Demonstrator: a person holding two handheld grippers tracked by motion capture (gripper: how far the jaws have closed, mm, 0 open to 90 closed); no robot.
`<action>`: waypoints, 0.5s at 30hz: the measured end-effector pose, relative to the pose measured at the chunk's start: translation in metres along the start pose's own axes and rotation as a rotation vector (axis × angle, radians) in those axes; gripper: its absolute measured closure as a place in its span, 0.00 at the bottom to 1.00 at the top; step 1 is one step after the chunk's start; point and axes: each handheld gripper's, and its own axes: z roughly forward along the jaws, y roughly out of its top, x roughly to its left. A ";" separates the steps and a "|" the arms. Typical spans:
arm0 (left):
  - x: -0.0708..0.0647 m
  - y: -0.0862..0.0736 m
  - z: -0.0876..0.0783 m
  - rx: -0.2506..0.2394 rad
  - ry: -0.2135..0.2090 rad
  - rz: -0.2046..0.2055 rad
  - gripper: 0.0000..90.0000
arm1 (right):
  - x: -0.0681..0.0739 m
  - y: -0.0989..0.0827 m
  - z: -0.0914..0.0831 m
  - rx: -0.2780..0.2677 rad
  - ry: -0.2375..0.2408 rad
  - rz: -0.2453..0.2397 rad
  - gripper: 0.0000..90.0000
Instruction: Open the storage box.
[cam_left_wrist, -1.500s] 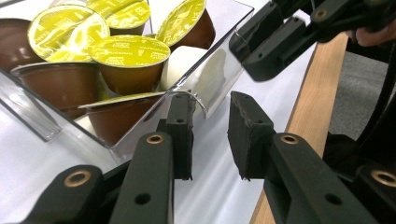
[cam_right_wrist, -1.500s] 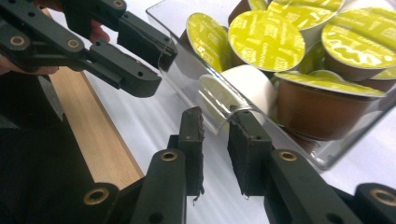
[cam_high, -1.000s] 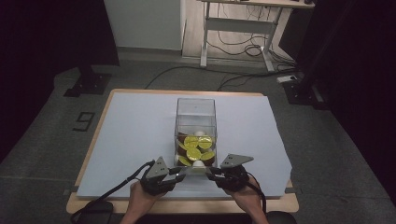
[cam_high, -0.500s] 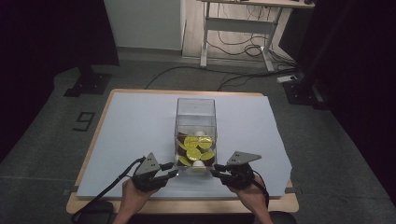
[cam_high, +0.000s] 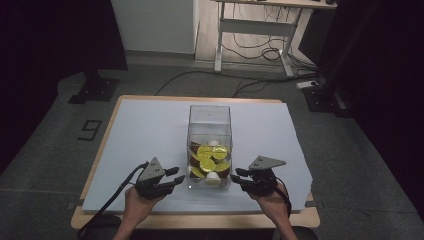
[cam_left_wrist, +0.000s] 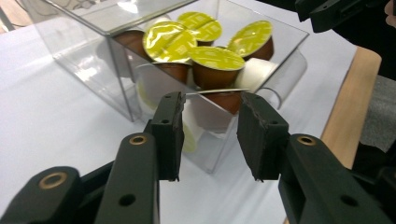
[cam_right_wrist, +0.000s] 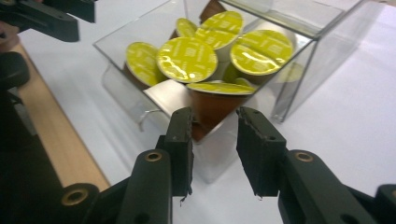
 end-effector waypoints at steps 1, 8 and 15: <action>0.002 0.000 -0.001 -0.002 0.005 -0.001 0.66 | -0.002 0.000 0.001 -0.001 -0.001 0.000 0.72; 0.013 -0.003 -0.004 -0.013 0.041 -0.009 0.61 | -0.013 0.004 0.003 0.003 -0.033 -0.005 0.65; 0.023 -0.005 -0.004 -0.009 0.070 -0.024 0.47 | -0.026 0.004 0.004 0.012 -0.052 0.009 0.55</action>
